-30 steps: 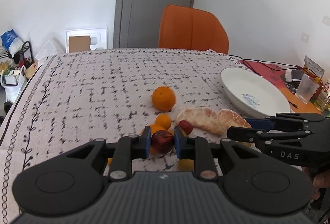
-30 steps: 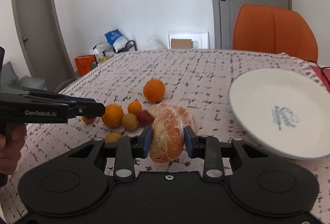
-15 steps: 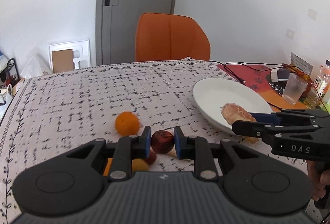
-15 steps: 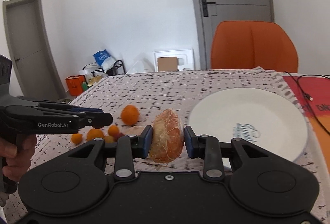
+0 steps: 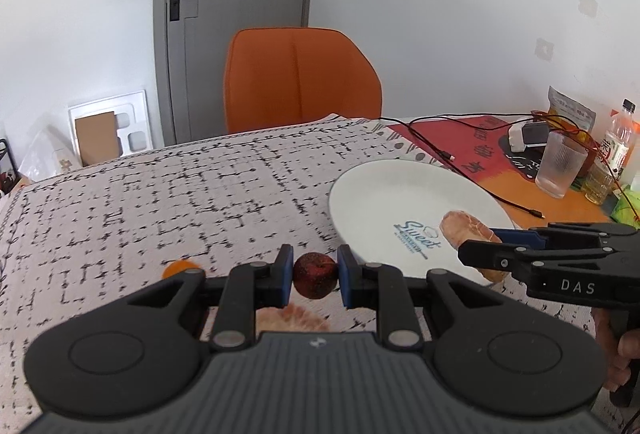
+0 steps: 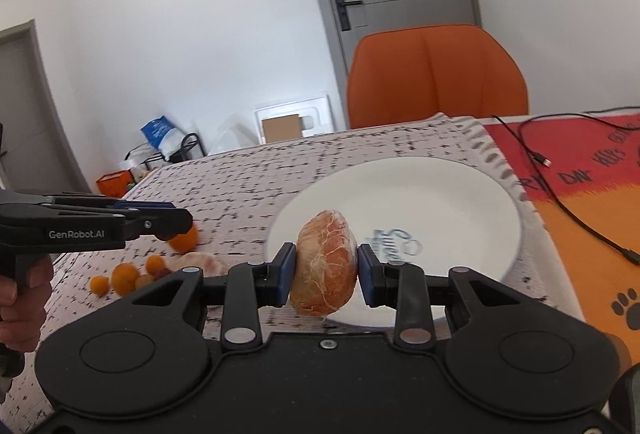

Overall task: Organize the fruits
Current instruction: 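Carry the plum and segment into the white bowl and open both tools, then grasp a small tangerine with the left tool while the right tool grasps a yellow-green fruit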

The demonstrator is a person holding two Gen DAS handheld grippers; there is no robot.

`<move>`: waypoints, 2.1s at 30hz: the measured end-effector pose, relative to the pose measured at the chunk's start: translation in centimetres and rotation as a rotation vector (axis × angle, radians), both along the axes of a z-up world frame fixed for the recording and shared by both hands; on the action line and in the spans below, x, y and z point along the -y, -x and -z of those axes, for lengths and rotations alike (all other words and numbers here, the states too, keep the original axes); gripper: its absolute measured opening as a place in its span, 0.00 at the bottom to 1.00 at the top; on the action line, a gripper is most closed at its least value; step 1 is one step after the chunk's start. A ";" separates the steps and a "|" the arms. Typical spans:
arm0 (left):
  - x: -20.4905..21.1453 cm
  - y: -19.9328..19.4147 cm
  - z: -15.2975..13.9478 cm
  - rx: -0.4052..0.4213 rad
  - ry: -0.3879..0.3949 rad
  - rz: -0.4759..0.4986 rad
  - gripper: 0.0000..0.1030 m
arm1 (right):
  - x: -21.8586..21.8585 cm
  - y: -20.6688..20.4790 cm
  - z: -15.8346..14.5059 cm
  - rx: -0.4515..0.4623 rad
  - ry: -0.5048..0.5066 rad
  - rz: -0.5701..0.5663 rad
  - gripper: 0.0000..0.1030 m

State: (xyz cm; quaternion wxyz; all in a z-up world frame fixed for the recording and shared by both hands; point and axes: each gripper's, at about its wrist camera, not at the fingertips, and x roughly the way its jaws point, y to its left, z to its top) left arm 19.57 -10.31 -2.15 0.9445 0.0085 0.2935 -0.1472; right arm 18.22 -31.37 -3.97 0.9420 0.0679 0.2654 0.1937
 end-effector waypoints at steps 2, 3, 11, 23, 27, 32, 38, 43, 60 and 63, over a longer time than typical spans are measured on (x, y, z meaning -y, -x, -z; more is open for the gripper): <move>0.7 -0.4 0.1 0.002 -0.009 0.013 0.21 | 0.7 -0.4 0.2 -0.004 -0.005 0.015 0.31; 1.0 -0.5 0.1 0.001 -0.012 0.017 0.21 | 1.1 -0.4 0.3 -0.003 -0.007 0.022 0.31; 3.7 -1.9 0.3 -0.008 -0.031 0.054 0.21 | 3.2 -0.8 0.5 0.014 -0.032 0.067 0.31; 7.9 -3.5 0.9 -0.011 -0.041 0.137 0.21 | 5.5 -0.1 0.3 0.058 -0.055 0.149 0.42; 8.5 -3.8 0.9 -0.012 -0.037 0.143 0.21 | 5.9 0.5 0.2 0.068 -0.052 0.165 0.51; 8.8 -3.0 0.2 0.027 -0.059 0.145 0.28 | 6.1 1.2 0.1 0.085 -0.048 0.185 0.66; 6.9 -2.5 -0.4 -0.004 -0.043 0.071 0.48 | 6.0 1.4 0.1 0.091 -0.058 0.190 0.97; 5.1 -1.5 -0.8 0.036 -0.047 0.011 0.67 | 5.4 1.6 0.1 0.078 -0.065 0.188 1.00; -2.3 1.3 -1.9 0.085 -0.020 -0.196 0.90 | 1.3 1.8 -0.6 0.112 -0.016 0.223 1.00; -3.4 1.7 -2.0 0.072 0.003 -0.202 0.91 | 0.6 1.5 -0.5 0.103 -0.023 0.215 1.00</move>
